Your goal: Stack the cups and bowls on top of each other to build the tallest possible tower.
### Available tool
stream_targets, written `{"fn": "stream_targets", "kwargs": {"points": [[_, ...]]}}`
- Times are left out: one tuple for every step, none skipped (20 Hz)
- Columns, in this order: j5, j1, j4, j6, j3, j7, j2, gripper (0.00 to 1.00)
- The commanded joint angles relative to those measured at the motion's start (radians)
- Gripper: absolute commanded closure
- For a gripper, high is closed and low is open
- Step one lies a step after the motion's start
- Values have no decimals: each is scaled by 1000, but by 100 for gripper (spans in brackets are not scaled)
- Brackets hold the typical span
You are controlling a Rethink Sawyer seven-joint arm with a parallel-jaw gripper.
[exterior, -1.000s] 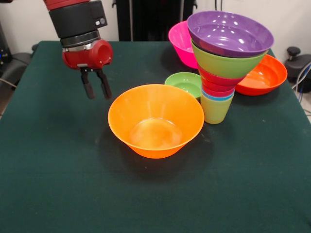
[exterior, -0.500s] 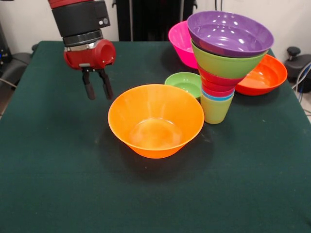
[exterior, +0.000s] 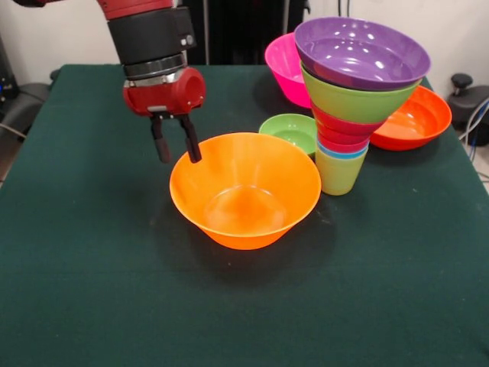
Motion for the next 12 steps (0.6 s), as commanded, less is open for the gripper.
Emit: {"fn": "stream_targets", "kwargs": {"points": [[24, 75, -14, -35, -84, 109, 34, 0], [26, 77, -13, -38, -86, 110, 33, 0], [25, 80, -12, -45, -92, 109, 35, 0], [26, 81, -12, -49, -94, 108, 38, 0], [22, 86, -13, -61, -102, 108, 43, 0], [22, 86, -14, -65, -104, 106, 47, 0], [18, 90, -18, -71, -112, 104, 53, 0], [17, 91, -19, -74, -118, 101, 57, 0], [12, 93, -23, -84, -127, 100, 66, 0], [11, 94, -25, -87, -132, 97, 72, 0], [12, 92, -33, -85, -136, 92, 83, 0], [12, 90, -36, -86, -138, 88, 89, 0]]}}
